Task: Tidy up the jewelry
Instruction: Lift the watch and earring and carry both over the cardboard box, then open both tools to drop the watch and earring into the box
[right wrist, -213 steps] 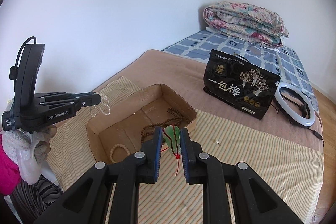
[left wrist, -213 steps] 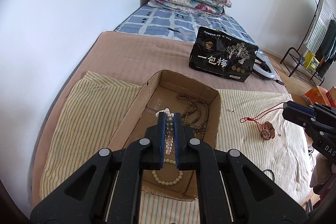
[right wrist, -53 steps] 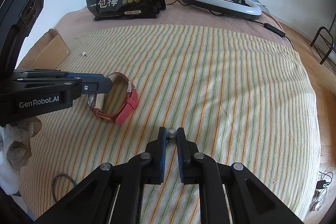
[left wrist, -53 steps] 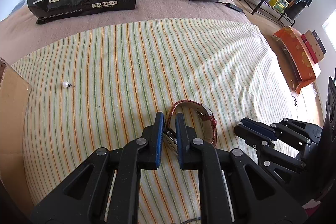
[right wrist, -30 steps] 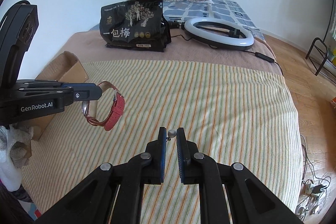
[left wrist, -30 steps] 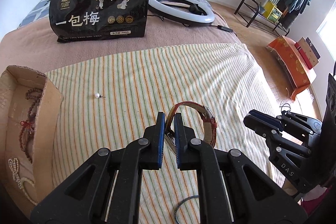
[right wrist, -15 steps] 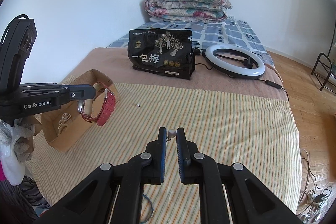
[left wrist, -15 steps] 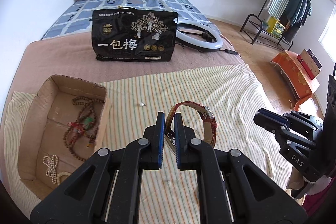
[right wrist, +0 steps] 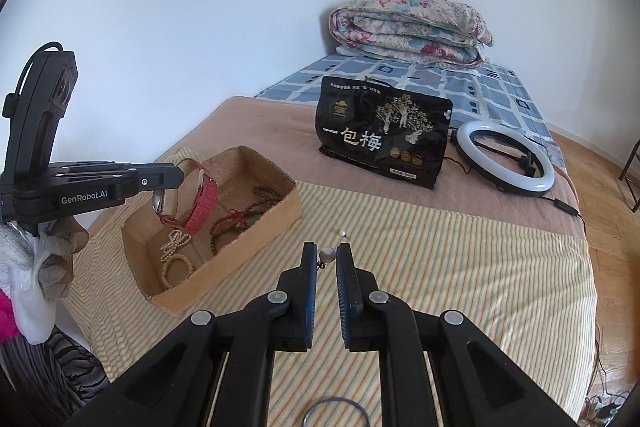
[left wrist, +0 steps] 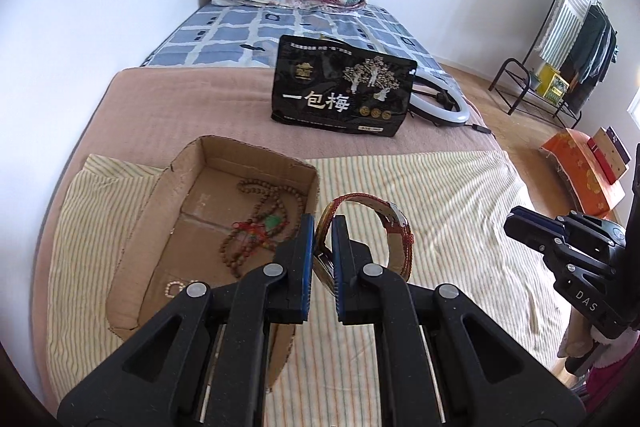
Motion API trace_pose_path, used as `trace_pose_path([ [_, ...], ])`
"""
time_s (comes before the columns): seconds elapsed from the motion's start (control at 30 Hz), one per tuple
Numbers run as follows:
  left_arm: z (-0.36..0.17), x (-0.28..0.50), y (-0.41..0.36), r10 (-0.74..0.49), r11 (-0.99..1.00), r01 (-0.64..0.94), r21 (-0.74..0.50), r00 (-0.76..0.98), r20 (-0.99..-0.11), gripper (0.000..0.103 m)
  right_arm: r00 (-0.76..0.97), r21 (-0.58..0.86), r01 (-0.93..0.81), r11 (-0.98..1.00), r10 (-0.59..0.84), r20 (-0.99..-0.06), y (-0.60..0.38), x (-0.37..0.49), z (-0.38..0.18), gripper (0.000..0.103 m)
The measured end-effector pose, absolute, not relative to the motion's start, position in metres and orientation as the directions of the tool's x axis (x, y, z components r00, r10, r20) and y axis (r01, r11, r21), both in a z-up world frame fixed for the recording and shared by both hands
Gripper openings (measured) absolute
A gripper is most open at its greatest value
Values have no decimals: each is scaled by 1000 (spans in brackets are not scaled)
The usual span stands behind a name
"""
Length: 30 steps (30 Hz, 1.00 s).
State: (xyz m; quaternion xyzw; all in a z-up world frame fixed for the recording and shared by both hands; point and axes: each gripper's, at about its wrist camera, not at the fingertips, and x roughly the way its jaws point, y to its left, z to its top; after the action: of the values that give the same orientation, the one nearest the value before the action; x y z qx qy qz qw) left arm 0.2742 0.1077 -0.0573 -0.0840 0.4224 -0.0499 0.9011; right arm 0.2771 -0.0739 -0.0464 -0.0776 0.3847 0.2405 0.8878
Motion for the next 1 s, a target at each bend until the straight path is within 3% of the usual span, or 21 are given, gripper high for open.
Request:
trace_pose_path([
  [0.57,-76,254,198,-25,981,-134,-141,632,-775,7,516,69,-610,789,463,-720,27,287,-58,7],
  [1.0,-107,249,215,-4,979,-162,-120,582,-813,7,461,96,-638,764,479,-747,72,297,-88,8],
])
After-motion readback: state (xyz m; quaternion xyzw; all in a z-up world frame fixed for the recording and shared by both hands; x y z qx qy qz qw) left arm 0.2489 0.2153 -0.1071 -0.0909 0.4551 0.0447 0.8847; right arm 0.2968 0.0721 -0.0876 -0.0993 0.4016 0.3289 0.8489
